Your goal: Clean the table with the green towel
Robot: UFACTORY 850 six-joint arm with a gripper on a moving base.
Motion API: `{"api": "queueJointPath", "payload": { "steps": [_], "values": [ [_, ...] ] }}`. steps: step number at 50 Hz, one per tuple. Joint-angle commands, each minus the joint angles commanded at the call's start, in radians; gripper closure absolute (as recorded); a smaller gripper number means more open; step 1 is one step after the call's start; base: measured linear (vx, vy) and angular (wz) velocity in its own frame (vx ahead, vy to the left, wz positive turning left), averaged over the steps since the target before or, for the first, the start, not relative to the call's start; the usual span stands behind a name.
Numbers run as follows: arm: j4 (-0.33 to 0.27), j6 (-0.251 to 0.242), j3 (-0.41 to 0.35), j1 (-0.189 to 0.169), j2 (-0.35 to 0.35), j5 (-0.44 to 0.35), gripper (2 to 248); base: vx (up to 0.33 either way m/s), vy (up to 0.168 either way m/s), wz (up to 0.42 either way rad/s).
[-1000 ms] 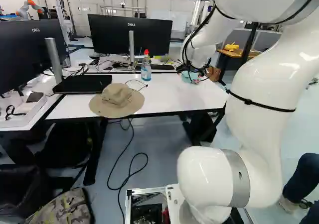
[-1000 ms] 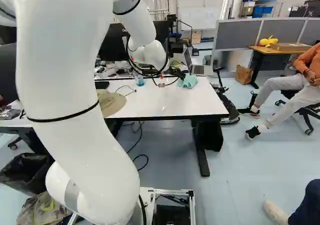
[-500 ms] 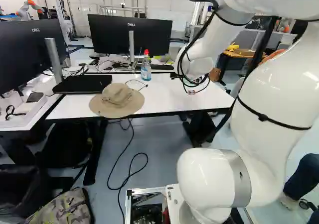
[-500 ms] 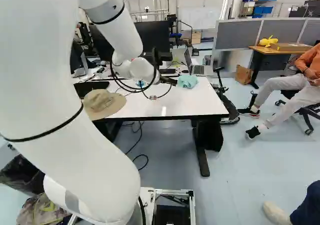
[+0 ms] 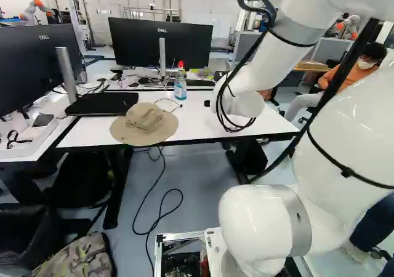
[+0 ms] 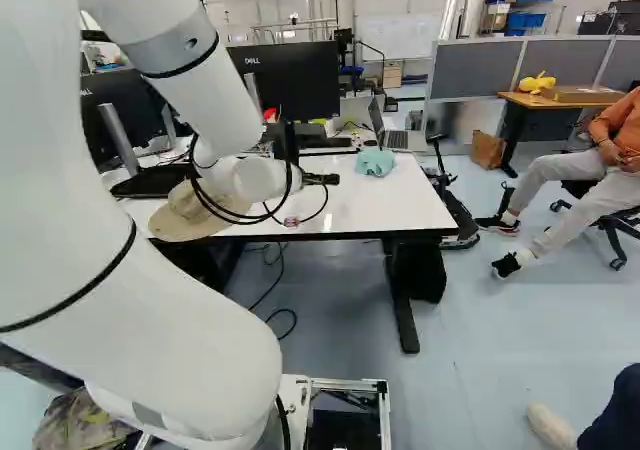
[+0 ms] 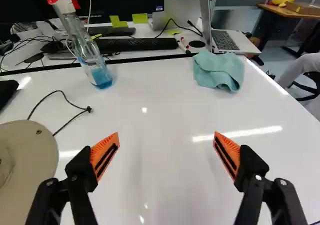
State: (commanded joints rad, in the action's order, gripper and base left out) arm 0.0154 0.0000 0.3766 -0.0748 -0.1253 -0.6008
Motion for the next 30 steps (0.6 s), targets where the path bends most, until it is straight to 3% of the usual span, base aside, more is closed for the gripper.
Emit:
{"api": "queueJointPath", "payload": {
  "steps": [30],
  "values": [
    [-0.01,0.0,-0.192,0.05,-0.102,-0.18,3,0.0,0.0,0.0]
  ]
}}
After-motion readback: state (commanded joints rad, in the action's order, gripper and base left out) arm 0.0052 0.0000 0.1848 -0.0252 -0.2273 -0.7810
